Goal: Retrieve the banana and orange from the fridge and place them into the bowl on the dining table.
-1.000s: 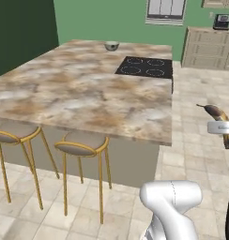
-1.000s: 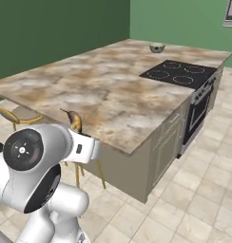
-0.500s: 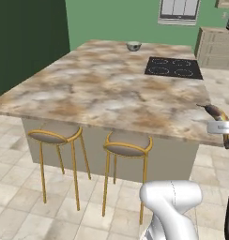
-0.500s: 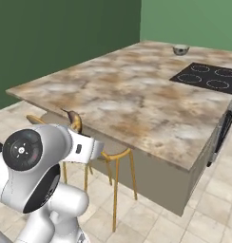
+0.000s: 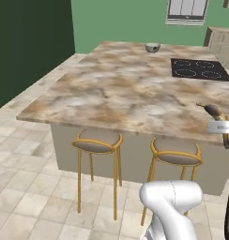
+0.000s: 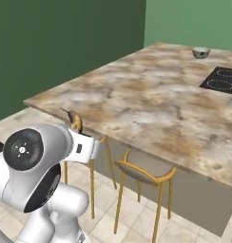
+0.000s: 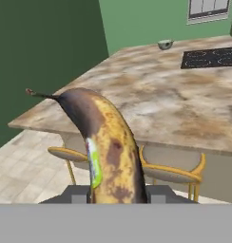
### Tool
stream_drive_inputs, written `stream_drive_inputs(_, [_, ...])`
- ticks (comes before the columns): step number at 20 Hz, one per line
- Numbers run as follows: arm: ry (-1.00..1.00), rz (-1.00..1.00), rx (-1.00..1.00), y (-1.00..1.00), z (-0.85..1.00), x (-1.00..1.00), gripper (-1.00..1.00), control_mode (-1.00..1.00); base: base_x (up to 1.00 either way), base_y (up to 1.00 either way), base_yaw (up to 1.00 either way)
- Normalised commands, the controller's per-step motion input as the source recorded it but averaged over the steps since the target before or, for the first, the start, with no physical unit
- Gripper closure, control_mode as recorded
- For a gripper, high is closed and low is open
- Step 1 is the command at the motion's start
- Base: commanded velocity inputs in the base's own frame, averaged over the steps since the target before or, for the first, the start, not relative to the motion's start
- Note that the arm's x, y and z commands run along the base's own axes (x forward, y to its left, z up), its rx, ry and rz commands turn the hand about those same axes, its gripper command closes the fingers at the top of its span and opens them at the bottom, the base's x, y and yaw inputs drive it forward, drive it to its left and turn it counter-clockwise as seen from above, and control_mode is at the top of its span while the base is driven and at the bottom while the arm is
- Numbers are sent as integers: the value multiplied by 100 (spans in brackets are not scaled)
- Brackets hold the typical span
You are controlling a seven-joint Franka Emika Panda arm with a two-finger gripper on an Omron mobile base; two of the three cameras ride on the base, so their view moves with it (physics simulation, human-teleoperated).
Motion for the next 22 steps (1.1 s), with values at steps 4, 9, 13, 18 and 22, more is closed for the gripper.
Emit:
stream_drive_inputs(4, [0, 0, 0, 0, 0, 0, 100, 100, 64, 100, -16])
stream_drive_inputs(9, [0, 0, 0, 0, 0, 0, 100, 100, 57, 100, -14])
stream_drive_inputs(13, [0, 0, 0, 0, 0, 0, 100, 100, 52, 100, -12])
stream_drive_inputs(18, [0, 0, 0, 0, 0, 0, 100, 100, 52, 100, -12])
stream_drive_inputs(22, [0, 0, 0, 0, 0, 0, 100, 100, 51, 100, -13])
